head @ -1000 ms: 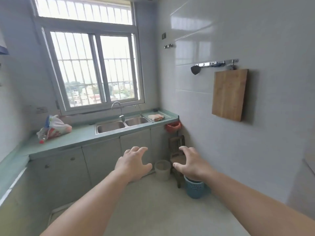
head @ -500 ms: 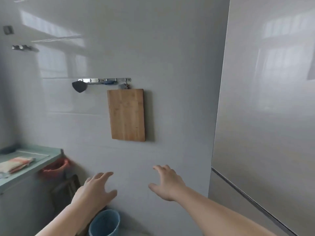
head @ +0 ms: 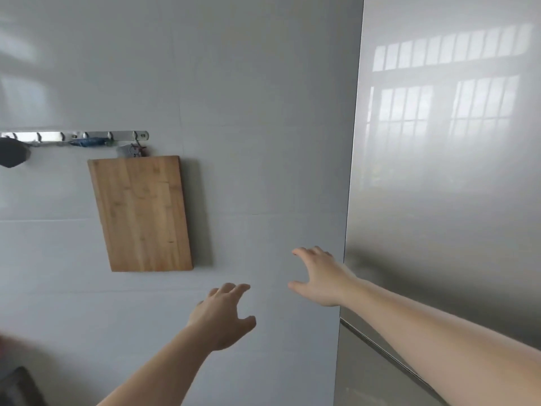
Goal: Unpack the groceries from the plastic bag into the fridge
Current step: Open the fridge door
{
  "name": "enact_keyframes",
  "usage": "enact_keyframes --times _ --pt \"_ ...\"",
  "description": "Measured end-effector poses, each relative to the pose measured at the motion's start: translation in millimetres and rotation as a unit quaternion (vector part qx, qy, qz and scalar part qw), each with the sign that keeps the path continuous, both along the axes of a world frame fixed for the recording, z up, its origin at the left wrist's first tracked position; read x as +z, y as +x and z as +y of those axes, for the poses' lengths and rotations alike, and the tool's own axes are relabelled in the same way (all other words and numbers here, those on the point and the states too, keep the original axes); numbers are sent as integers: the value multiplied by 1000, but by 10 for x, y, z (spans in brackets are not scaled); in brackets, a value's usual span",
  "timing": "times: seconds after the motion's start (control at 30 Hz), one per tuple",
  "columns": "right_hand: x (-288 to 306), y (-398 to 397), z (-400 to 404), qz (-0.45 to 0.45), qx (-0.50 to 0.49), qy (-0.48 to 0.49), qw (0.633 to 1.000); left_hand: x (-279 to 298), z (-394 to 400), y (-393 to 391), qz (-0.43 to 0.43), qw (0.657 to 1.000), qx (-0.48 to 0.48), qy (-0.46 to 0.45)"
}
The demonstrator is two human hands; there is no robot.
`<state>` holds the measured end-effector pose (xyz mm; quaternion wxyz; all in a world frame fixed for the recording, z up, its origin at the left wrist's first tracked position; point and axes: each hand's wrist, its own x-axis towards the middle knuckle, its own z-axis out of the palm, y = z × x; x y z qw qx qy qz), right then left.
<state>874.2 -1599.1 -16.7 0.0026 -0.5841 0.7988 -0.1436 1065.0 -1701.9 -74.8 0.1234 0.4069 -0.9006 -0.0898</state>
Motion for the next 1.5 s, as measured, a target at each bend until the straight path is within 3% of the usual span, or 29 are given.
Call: enact_keyframes --times 0.13,0.3,0.37,0.5,0.63,0.8,0.97,1.13,1.3,1.5 --pt "320 -240 -178 64 1 -10 998 89 -188 -570 45 996 -55 45" --pt "772 -458 -284 269 -6 15 963 124 -195 -1415 154 957 -175 172" --pt "889 -519 -305 368 -23 52 928 126 -167 -1696 197 924 -215 248" --pt "1038 -510 -381 535 -101 206 813 63 -179 -2055 228 859 -293 352" --pt "1111 -472 -539 549 -169 288 766 9 -236 -2167 237 806 -362 404" --pt "1049 -453 -614 537 -217 312 753 -31 -329 -2186 242 777 -394 427" --pt "963 -377 -590 534 -246 335 736 -3 -345 -2126 229 772 -410 429" --pt "956 -210 -571 522 -238 327 751 -31 -463 -2040 229 750 -418 458" --pt "890 57 -431 534 -224 278 767 -30 -554 -1799 222 706 -421 524" --pt "837 643 -238 567 -214 204 769 -36 -470 -1250 214 704 -422 530"
